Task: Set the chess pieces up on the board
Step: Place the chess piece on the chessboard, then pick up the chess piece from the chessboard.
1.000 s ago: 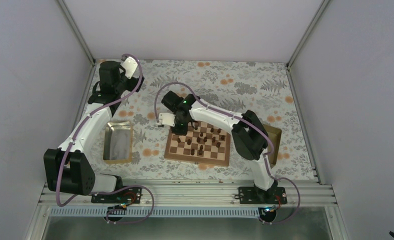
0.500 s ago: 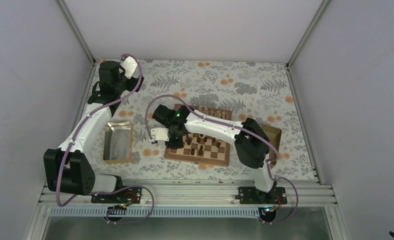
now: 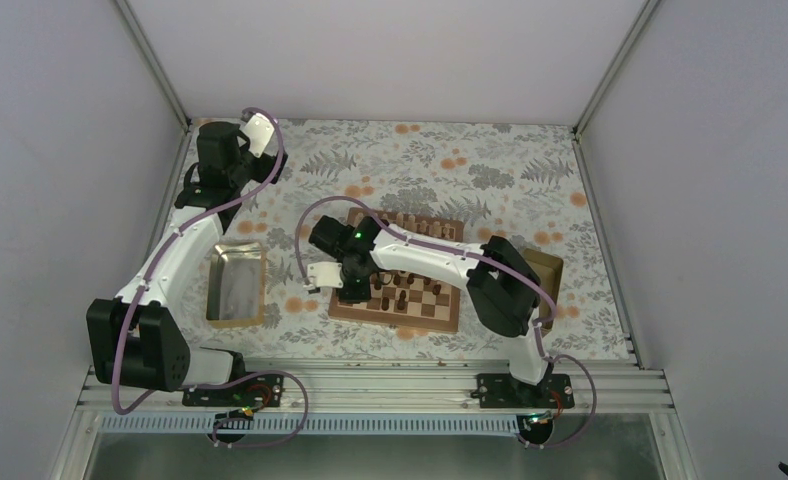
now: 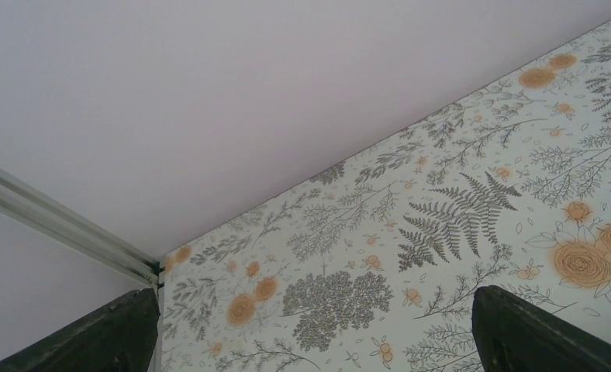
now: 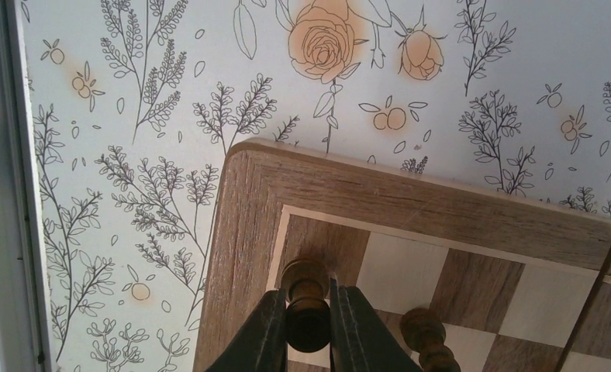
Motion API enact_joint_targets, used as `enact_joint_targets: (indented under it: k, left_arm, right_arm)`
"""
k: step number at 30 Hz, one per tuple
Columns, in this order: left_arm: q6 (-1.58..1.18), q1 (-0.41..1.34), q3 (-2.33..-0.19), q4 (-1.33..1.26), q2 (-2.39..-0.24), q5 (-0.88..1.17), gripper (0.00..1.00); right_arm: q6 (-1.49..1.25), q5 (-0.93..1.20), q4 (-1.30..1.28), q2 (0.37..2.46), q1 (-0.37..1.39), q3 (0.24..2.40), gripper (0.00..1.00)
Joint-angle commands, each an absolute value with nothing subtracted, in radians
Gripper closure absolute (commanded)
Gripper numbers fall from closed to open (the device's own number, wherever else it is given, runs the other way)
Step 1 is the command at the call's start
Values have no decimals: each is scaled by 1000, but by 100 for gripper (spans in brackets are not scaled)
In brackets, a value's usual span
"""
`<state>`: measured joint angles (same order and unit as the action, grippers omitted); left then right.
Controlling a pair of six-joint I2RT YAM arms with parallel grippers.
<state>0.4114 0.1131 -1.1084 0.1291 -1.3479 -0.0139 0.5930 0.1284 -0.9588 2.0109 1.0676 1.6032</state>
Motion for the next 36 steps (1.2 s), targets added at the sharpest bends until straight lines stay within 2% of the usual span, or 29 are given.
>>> enact_joint_targets:
  k: [1, 9, 15, 17, 20, 26, 30, 36]
  left_arm:
    - [414, 108, -1105, 110, -1327, -1, 0]
    - [416, 107, -1105, 110, -1328, -1, 0]
    - [415, 108, -1103, 109, -1326, 1, 0]
    - [416, 106, -1103, 108, -1326, 1, 0]
    - [416, 106, -1102, 109, -1324, 3, 0]
    - [417, 106, -1103, 110, -1322, 4, 0]
    - [417, 105, -1106, 112, -1319, 3, 0]
    - [416, 105, -1105, 111, -1318, 5, 0]
  right_arm:
    - [581, 158, -932, 2001, 1076, 1594, 90]
    - [584, 156, -916, 2013, 1076, 1586, 89]
    - [583, 150, -914, 2017, 1075, 1579, 84]
    - [580, 146, -912, 2016, 1076, 1577, 79]
    - [575, 138, -906, 2001, 1075, 1577, 62]
    - [560, 84, -932, 1909, 1063, 1585, 54]
    - [549, 55, -968, 1798, 970, 1580, 53]
    - [566, 29, -972, 1637, 685, 1477, 55]
